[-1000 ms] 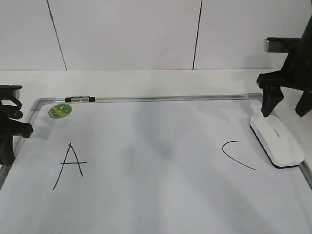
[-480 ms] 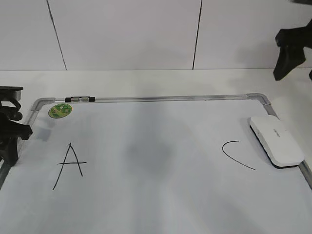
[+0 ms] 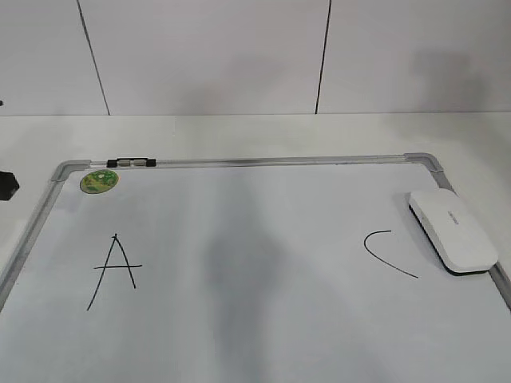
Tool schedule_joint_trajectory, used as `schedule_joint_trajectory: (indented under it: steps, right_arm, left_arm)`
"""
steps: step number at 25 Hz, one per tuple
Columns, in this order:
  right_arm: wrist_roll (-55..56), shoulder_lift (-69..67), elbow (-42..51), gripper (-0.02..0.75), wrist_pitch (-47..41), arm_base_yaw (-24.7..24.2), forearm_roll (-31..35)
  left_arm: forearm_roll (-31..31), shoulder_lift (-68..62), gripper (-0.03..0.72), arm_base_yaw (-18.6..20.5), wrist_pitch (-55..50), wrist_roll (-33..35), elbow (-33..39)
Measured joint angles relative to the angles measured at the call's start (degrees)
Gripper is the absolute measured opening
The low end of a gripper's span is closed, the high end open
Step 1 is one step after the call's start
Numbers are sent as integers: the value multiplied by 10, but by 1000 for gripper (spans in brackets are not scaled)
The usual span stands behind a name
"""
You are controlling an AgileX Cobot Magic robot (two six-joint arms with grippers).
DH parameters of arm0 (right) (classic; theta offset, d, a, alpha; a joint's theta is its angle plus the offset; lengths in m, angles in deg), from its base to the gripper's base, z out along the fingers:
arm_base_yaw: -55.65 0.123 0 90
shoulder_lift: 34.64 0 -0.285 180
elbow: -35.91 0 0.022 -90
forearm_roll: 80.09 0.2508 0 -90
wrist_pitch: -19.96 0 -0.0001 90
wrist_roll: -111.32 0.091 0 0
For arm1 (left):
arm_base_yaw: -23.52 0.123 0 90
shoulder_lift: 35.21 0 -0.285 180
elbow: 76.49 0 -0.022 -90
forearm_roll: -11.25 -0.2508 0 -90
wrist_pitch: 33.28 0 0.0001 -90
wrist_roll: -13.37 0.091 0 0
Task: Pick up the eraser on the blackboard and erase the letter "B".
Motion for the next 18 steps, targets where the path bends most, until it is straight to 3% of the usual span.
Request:
schedule_joint_trajectory:
  steps: [6,18]
  right_arm:
    - [1,105,40,590,-4,0,17]
    - [3,337,251,588,-8,0,17]
  left_arm:
    - [-4,74,277,0,-66,0,1]
    - [-4,293,276,0,-90,0,3]
